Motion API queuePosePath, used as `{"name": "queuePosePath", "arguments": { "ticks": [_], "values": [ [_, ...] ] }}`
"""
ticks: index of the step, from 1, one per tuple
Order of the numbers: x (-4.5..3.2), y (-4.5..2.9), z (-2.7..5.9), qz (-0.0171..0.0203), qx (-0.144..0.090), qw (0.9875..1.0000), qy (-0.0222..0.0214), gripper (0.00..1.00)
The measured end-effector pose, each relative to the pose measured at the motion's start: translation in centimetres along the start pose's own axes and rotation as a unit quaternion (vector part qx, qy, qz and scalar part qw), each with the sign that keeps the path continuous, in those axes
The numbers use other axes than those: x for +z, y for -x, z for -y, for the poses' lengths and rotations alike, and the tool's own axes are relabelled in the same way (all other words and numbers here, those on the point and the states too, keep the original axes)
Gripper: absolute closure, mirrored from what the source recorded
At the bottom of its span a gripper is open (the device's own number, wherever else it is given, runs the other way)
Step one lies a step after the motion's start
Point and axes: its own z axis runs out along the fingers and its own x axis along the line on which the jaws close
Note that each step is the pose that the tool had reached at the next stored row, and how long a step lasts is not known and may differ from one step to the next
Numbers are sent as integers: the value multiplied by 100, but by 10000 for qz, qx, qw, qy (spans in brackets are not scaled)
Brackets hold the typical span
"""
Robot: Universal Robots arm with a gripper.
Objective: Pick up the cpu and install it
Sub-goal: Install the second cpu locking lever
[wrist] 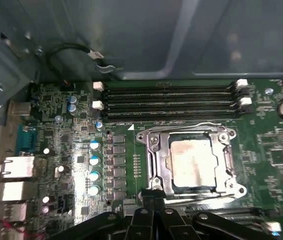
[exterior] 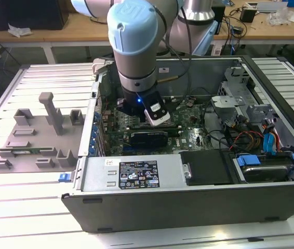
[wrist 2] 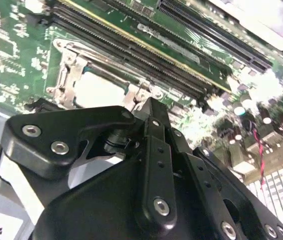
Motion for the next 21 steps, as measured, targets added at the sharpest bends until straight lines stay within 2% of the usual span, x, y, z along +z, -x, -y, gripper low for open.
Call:
{"name": "queuePosePath", "arguments": {
  "ticks": [1,3,4,9,13,14,16,17,21],
  "values": [
    [-55,9,-17,-4,6,10000,-61,89],
    [-92,25,-28,-27,21,9997,-255,89],
    [-92,37,-30,-26,34,9995,-308,89],
    [-84,136,-38,0,137,9992,-374,89],
    [-78,219,-45,14,191,9991,-383,89],
    [-74,266,-52,20,216,9990,-386,89],
    [-68,313,-64,25,237,9990,-389,89],
    [-61,347,-82,28,246,9989,-390,89],
    [-31,400,-175,31,257,9989,-392,89]
  ]
}}
